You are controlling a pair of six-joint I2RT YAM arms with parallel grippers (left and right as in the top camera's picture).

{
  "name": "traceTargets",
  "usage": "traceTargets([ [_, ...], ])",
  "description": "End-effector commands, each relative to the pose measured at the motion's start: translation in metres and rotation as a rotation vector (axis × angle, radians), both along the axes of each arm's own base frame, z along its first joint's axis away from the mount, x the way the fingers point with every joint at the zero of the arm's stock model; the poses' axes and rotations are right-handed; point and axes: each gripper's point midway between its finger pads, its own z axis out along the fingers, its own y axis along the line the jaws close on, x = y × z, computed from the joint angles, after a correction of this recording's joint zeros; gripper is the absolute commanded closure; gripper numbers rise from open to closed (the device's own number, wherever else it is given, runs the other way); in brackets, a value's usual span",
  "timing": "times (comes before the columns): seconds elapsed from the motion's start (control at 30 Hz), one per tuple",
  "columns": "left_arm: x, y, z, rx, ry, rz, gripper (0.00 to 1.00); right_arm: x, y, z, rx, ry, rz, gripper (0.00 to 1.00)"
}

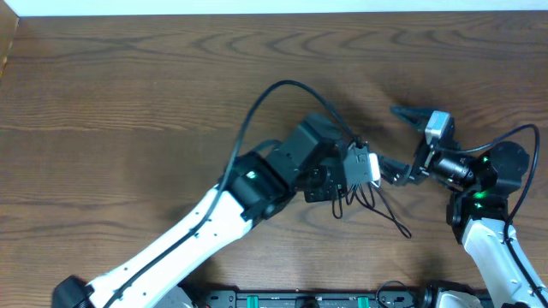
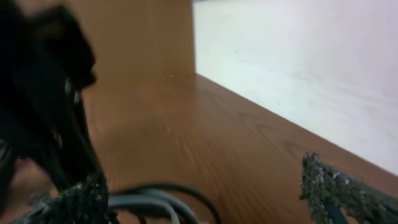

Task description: Untangle cables

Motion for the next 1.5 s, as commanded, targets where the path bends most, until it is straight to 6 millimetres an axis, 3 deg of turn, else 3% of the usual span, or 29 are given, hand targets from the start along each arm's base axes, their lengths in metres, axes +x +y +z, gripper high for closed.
traceTargets([
  [0.0, -0.016, 0.001, 0.054, -0.19, 0.014, -0.126, 0.93, -0.018, 0.006, 0.004, -0.04, -0.101, 0.114, 0.13],
  [0.07, -0.023, 0.009, 0.071, -0.27, 0.052, -0.178, 0.93, -0.023, 0.008, 0.008, -0.049, -0.14, 0.147, 0.2],
  [0.13, -0.027, 0.019, 0.086, -0.353, 0.103, -0.222, 0.92, -0.025, 0.008, 0.014, -0.045, -0.153, 0.149, 0.19],
  [0.27, -0.026, 0.032, 0.095, -0.423, 0.163, -0.256, 0.93, -0.028, 0.009, 0.026, -0.039, -0.186, 0.151, 0.18],
  [0.5, -0.022, 0.035, 0.087, -0.405, 0.194, -0.23, 0.93, -0.034, 0.01, 0.04, -0.035, -0.239, 0.156, 0.2],
  [0.63, -0.014, 0.039, 0.072, -0.345, 0.198, -0.173, 0.93, -0.037, 0.01, 0.047, -0.021, -0.23, 0.159, 0.23],
  [0.77, -0.022, 0.043, 0.057, -0.281, 0.155, -0.25, 0.92, -0.04, 0.01, 0.053, 0.007, -0.189, 0.161, 0.23],
  [1.03, -0.027, 0.047, 0.047, -0.238, 0.105, -0.321, 0.92, -0.042, 0.011, 0.058, 0.12, 0.075, 0.175, 0.01],
  [1.47, -0.017, 0.044, 0.03, -0.199, 0.106, -0.327, 0.92, -0.081, 0.04, 0.06, 0.077, 0.151, 0.368, 0.01],
])
